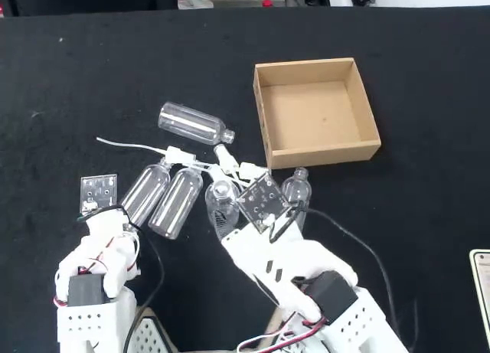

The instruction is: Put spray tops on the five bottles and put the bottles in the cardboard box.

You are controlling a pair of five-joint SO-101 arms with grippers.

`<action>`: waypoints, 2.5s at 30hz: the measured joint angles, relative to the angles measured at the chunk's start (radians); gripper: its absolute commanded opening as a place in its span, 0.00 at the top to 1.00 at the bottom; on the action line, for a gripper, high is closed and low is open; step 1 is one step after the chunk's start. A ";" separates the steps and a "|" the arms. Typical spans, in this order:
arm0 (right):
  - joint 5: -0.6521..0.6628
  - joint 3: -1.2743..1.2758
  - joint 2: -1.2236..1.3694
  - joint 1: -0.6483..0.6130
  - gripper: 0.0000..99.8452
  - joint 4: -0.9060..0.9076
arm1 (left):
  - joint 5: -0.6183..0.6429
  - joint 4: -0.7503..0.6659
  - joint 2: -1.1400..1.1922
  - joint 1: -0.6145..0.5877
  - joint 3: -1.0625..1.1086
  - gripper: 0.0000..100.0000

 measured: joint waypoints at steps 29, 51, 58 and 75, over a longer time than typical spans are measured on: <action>-0.046 0.230 0.000 -0.008 0.66 -0.370 | 0.000 0.000 0.000 0.000 0.000 0.97; -0.057 0.290 0.000 -0.048 0.72 -0.471 | 0.000 0.000 0.000 0.000 0.000 0.97; -0.055 0.290 0.000 -0.046 0.87 -0.471 | 0.000 0.000 0.000 0.000 0.000 0.97; -0.015 0.052 0.000 0.040 0.93 -0.180 | 0.000 0.000 0.000 0.000 0.000 0.97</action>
